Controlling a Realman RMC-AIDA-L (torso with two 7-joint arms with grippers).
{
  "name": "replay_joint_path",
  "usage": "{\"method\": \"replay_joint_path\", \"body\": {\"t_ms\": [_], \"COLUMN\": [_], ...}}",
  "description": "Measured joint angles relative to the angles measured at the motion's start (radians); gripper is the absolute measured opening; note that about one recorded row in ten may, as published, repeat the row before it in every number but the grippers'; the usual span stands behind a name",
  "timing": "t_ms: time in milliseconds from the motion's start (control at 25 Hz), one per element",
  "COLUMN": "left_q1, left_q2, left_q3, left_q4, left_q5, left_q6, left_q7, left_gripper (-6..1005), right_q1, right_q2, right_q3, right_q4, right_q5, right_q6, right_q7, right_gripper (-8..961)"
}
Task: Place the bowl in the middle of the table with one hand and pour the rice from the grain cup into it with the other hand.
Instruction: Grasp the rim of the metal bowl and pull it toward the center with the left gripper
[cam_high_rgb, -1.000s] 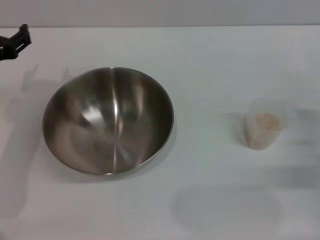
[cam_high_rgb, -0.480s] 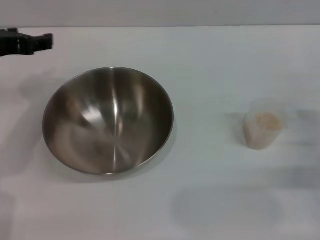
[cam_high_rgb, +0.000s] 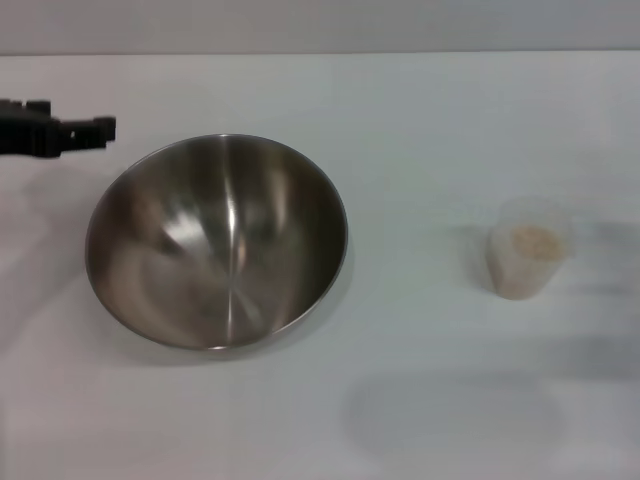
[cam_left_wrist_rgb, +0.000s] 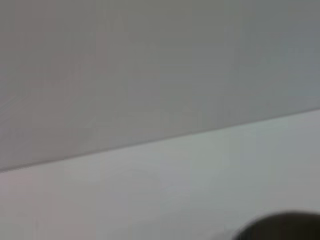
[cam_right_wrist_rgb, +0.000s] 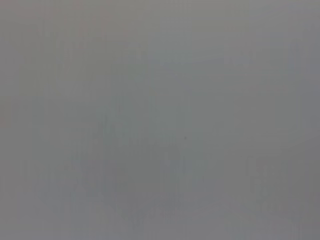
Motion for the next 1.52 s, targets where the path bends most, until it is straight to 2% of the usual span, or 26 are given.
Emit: {"method": "replay_joint_path", "body": {"t_ms": [400,640,1160,1520], "left_q1": [0.047,0.049,0.058,0.058], "left_q2": [-0.003,-0.004,-0.003,-0.006], "left_q3": [0.093,0.162,0.197,0.255], "left_q4": [0.006,0.007,0.038,0.057], "left_q5": [0.019,0.104,0.119,0.192], "left_q6": [0.020,0.055,0.092,0.132], "left_q7": [0.021,0.017,0.022,0.003], "left_gripper": [835,834,832,831], "right_q1": [0.000,-0.001,-0.001,-0.001], "right_q2": [0.001,0.000,0.000,0.000], "right_q3": [0.000,0.000,0.000,0.000], "right_q4": [0.003,0.002,0.000,0.000], "right_q5": [-0.002,-0.002,-0.002,-0.001], "right_q6": [0.002,0.003,0.003,0.011], "right_q7": [0.000,0.000,0.000,0.000], "right_gripper": [840,839,839,840]}}
